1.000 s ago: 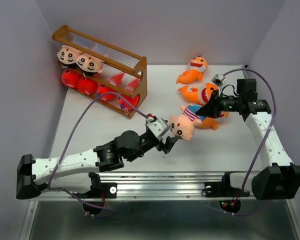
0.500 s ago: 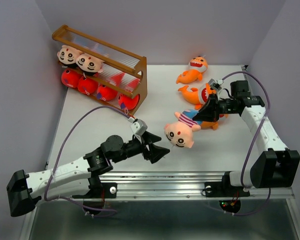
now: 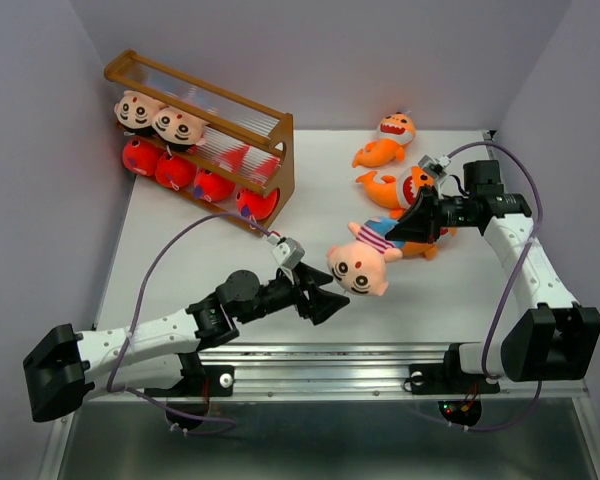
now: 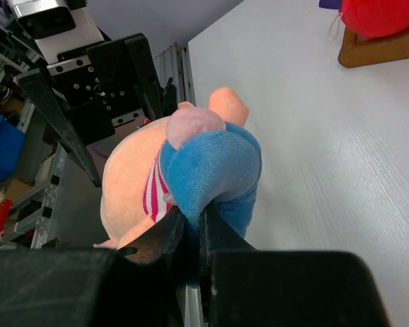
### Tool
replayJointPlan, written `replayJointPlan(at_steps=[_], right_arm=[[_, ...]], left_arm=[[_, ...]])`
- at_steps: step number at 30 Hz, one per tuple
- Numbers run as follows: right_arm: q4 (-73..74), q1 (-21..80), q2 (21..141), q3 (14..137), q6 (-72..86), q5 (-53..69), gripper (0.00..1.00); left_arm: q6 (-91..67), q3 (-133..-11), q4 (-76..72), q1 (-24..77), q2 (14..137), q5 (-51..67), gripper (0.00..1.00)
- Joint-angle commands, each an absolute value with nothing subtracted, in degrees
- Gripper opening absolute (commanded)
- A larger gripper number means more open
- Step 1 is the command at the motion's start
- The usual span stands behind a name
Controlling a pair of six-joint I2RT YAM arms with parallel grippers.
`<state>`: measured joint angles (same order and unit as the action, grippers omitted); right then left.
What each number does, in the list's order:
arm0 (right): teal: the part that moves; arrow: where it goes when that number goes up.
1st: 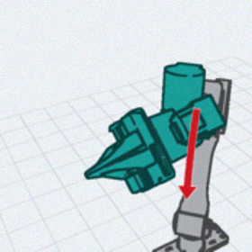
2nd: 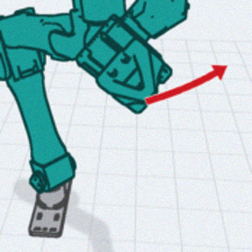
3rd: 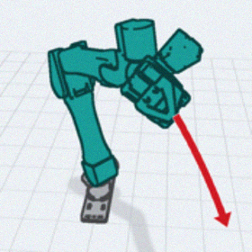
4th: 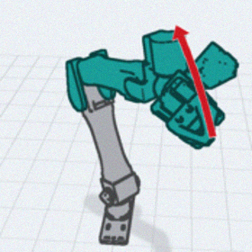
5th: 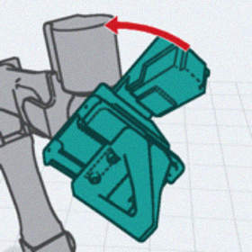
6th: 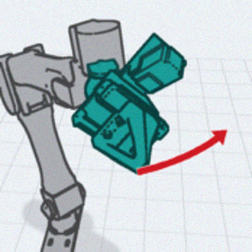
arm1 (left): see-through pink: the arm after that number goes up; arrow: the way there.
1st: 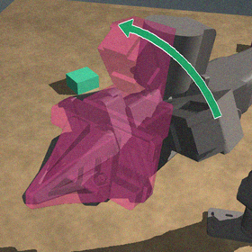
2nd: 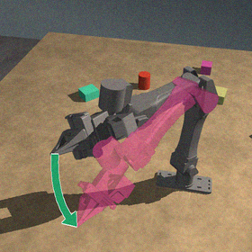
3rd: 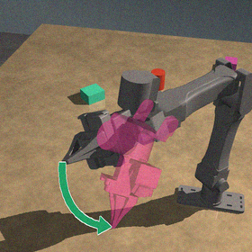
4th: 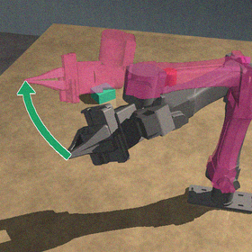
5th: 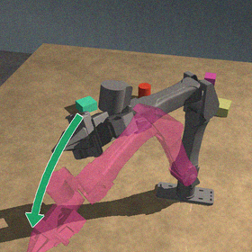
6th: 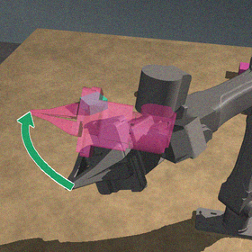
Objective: Place and organize the stuffed toys onto the shelf
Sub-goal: Pass the stuffed toy from the right arm to the left
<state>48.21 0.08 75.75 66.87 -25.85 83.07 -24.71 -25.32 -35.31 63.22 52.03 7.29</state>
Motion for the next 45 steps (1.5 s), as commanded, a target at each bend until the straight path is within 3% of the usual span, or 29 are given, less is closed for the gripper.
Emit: replayJointPlan(at_steps=[1,9,23,27,30,32,33,34,36,39,41,42,44,45], right_arm=[[45.6,-0.2,73.1,66.4,-25.4,88.3,0.02],[45.4,-0.2,71.9,65.4,-25.2,89.1,0.03],[44.2,-0.2,70.9,63.0,-25.9,87.5,0.03],[44.8,-0.2,70.6,62.5,-26.9,86.9,0.03],[44.6,0.4,69.7,61.4,-27.2,85.9,0.03],[44.6,0.4,68.9,61.0,-27.3,84.7,0.03],[44.6,0.4,68.7,60.9,-27.5,84.2,0.03],[44.8,0.4,68.4,60.8,-27.8,83.3,0.03],[45.3,0.4,68.1,60.9,-28.6,82.2,0.05],[46.9,0.4,68.3,61.7,-30.8,80.1,0.09],[49.1,0.4,69.0,62.3,-32.8,78.8,0.25],[49.7,0.4,69.2,62.8,-33.4,78.5,0.46],[52.0,0.4,69.6,63.5,-35.4,77.0,0.72],[51.9,0.4,69.5,63.6,-35.5,76.5,1.00]], left_arm=[[-26.1,-27.6,-40.7,62.9,54.2,7.6,0.87],[-29.4,-28.5,-41.0,62.1,57.1,3.4,0.88],[-34.3,-28.9,-46.9,59.5,58.9,9.9,0.88],[-36.5,-28.8,-50.0,58.7,60.7,11.3,0.82],[-37.4,-29.5,-51.2,57.8,62.7,12.8,0.65],[-37.6,-30.2,-51.4,57.2,63.9,13.5,0.43],[-37.4,-30.7,-51.3,57.0,64.2,13.6,0.18],[-37.2,-30.8,-50.4,56.8,64.2,13.6,0.10],[-35.0,-31.5,-48.2,56.6,63.7,13.2,0.02],[-31.2,-31.9,-41.7,56.4,61.1,11.4,0.00],[-25.9,-32.1,-35.7,56.5,57.7,9.8,0.00],[-23.9,-31.9,-33.2,56.4,56.2,9.4,0.00],[-17.5,-31.6,-26.3,56.3,51.4,8.1,0.00],[-15.8,-31.5,-23.6,56.2,49.4,7.2,0.00]])
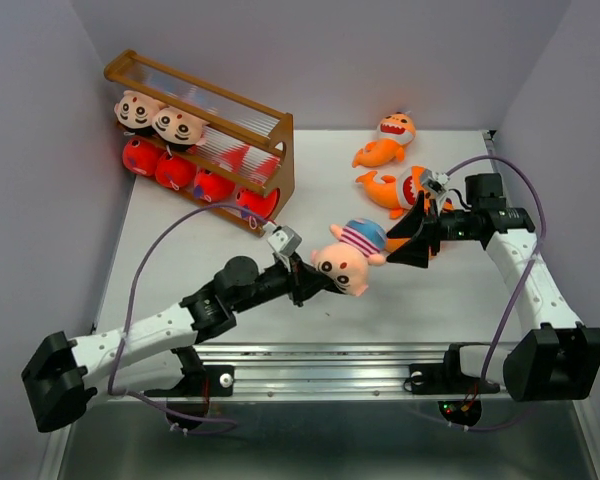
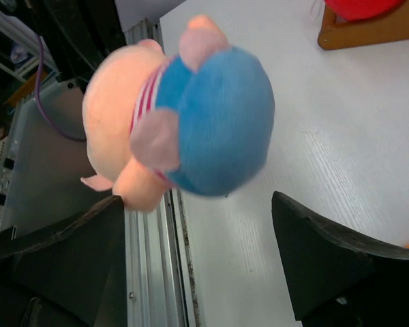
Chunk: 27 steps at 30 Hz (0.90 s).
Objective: Place and organize the stuffed toys onto the shelf
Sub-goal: Pass the stuffed toy from the right arm to the left, then place the stuffed toy onto shelf
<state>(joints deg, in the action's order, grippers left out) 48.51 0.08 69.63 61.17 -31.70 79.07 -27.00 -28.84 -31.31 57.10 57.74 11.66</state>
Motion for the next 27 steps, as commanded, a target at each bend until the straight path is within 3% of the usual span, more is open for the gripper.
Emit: replayJointPlan(at_steps=[1,7,9,16,27], right_arm=[[50.6,0.4,69.3,63.6,-35.0,75.8,1.00],[37.5,0.4,66.4,60.5,-24.8,66.4,1.00],[35.2,0.4,66.1,58.2,-23.4,64.5,1.00],[34.0,-0.2,65.9,53.2,-27.9,63.5,1.00],[33.6,-0.8,63.1,50.9,-29.4,60.6,1.00]], left_arm=[[-14.3,-31.4,-20.9,55.9,47.7,5.6,0.00],[-7.6,-34.4,-0.1,48.5,36.2,-1.6,0.00],[-4.8,-35.1,-0.4,44.1,33.6,4.4,0.00],[-0.3,-43.8,10.2,29.6,40.7,8.3,0.00],[-1.1,-47.1,9.7,10.1,48.2,15.0,0.00]])
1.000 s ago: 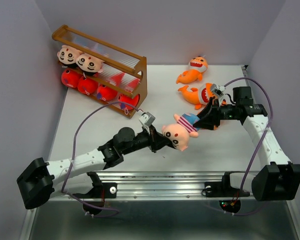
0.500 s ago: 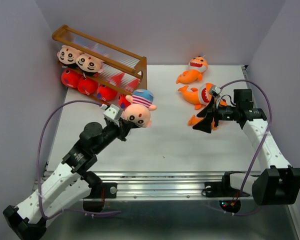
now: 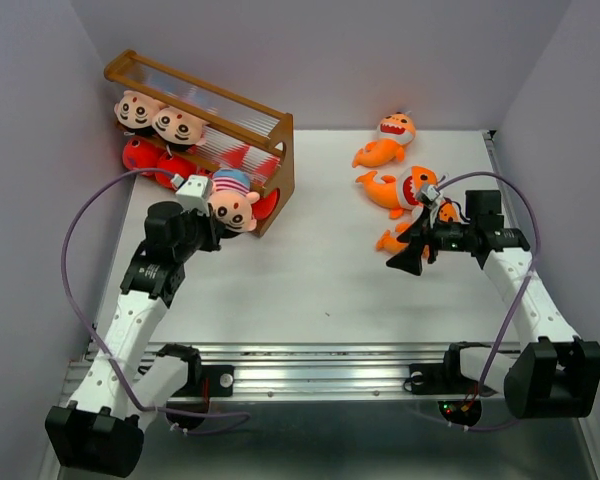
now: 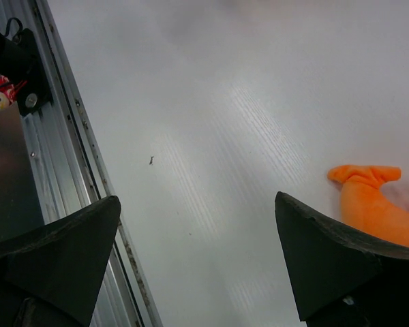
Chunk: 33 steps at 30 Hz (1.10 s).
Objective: Place and organize the stuffed toys onto the shelf
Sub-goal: Place the stuffed toy onto shelf
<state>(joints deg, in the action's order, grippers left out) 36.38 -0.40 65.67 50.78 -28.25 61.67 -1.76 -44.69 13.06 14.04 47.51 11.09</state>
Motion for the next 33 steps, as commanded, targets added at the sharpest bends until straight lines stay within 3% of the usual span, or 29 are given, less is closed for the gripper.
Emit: replayJointPlan(at_steps=[1,10,33], right_arm=[[33.7,-0.8,62.8,50.8,-29.4,60.6,1.00],[33.7,-0.8,62.8,50.1,-29.3,61.9,1.00],[33.7,-0.8,63.1,49.9,-29.8,61.3,1.00]], left_arm=[[-1.1,-47.0,7.1,8.5,48.4,16.1,0.00],[-4.7,-53.7,-1.3,4.8,59.3,21.2,0.00],[-2.9,-72.2,-3.5,2.3,84.1,22.7,0.00]])
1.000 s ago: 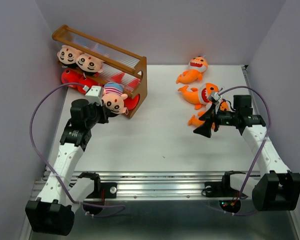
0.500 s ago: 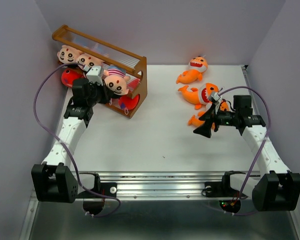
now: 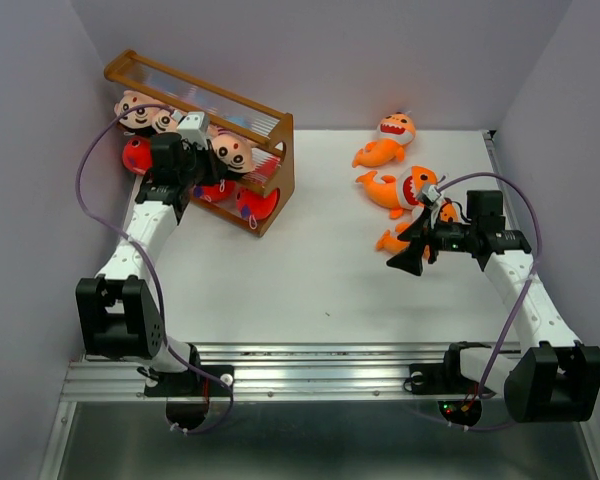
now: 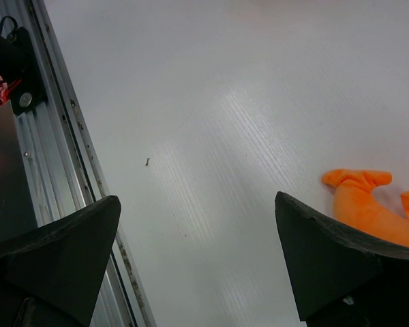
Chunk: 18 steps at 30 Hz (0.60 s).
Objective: Place and organize the stuffed toys onto the shelf
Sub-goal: Place the stuffed toy onto shelf
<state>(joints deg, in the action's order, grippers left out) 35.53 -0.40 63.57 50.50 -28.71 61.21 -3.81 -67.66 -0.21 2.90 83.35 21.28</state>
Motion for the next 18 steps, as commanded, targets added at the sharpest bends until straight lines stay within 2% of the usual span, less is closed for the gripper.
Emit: replayJointPlan(at_steps=[1,9,15,18], right_arm=[[33.7,-0.8,63.2,49.9,-29.8,61.3,1.00],[33.7,-0.8,64.0,49.9,-30.1,60.6,1.00],[33.7,-0.8,64.4,49.8,-30.3,60.0,1.00],[33.7,-0.8,64.5,49.8,-30.5,59.9,1.00]], left_arm=[[-2.9,-72.2,-3.5,2.2,84.5,22.7,0.00],[-4.1,-75.4,-4.0,1.7,89.4,22.1,0.00],[-4.5,-76.6,-3.5,1.5,91.4,22.2,0.08],[-4.4,-77.3,-2.6,1.4,91.8,21.8,0.15]])
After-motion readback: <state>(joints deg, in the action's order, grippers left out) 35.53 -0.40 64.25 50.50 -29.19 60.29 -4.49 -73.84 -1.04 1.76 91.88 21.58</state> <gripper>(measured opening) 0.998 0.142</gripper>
